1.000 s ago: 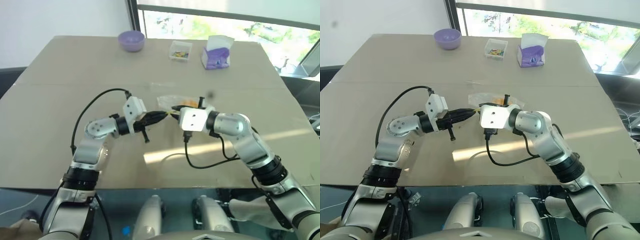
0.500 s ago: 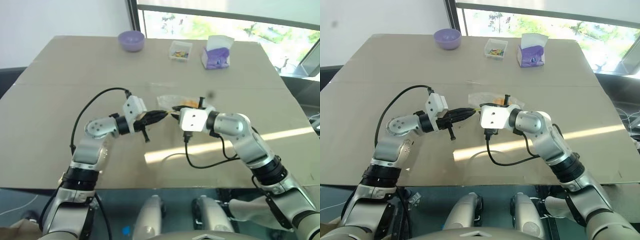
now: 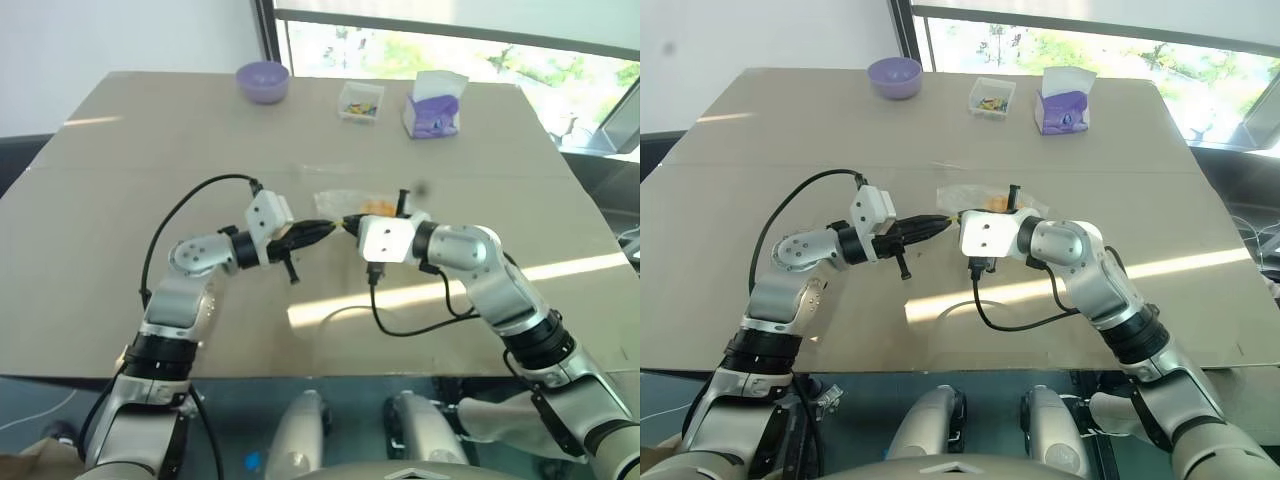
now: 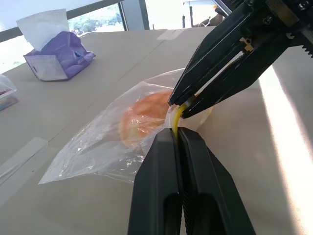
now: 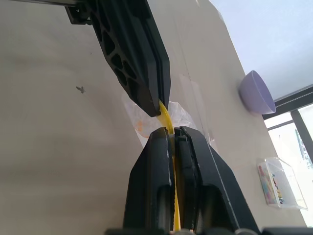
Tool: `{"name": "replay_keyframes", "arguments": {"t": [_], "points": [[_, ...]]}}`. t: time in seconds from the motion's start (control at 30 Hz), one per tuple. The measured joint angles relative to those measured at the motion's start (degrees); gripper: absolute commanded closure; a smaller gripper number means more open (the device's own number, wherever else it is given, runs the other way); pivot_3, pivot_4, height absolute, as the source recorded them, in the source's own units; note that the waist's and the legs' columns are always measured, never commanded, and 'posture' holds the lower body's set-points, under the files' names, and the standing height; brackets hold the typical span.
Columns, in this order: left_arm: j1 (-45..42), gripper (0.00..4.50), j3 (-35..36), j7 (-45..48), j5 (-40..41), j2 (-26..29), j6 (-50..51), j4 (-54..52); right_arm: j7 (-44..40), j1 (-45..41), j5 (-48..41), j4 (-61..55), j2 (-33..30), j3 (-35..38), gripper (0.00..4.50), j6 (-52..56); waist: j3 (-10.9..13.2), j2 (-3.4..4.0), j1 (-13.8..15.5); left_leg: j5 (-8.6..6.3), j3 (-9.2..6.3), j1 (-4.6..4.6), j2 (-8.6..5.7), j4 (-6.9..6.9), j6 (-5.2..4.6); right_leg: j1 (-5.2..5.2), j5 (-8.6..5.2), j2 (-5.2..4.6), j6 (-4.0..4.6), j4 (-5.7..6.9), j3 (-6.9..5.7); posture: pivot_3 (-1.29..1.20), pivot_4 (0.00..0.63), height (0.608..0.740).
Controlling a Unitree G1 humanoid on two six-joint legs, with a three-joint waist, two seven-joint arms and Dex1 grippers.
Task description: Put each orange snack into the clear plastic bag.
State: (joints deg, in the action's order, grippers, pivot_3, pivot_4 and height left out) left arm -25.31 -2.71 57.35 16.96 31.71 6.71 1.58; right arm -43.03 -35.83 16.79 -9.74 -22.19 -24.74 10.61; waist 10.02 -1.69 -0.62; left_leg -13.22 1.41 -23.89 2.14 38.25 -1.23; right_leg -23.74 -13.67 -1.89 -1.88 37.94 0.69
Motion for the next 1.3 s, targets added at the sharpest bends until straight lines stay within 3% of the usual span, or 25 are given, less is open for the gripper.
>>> {"name": "replay_keyframes", "arguments": {"t": [0.63, 1.3], "points": [[-0.2, 4.5, -0.1, 1.2, 0.1, 0.0, -0.9, 0.5, 0.8, 3.8, -0.5, -1.2, -7.4, 1.3, 4.49, -3.6, 0.0, 0.0, 0.0, 0.0, 0.01, 0.0, 0.0, 0.0, 0.0, -0.01, 0.0, 0.0, 0.0, -0.01, 0.01, 0.0, 0.15, 0.733], [-0.2, 4.5, -0.3, 1.4, 0.8, 0.3, -0.8, 0.5, 2.4, 13.3, -2.3, -1.6, -18.2, 9.2, 4.49, -4.5, 0.0, 0.0, 0.0, 0.0, 0.05, 0.0, 0.0, -0.01, -0.01, 0.0, -0.01, 0.0, 0.0, -0.02, 0.05, 0.0, 0.15, 0.733]]}}
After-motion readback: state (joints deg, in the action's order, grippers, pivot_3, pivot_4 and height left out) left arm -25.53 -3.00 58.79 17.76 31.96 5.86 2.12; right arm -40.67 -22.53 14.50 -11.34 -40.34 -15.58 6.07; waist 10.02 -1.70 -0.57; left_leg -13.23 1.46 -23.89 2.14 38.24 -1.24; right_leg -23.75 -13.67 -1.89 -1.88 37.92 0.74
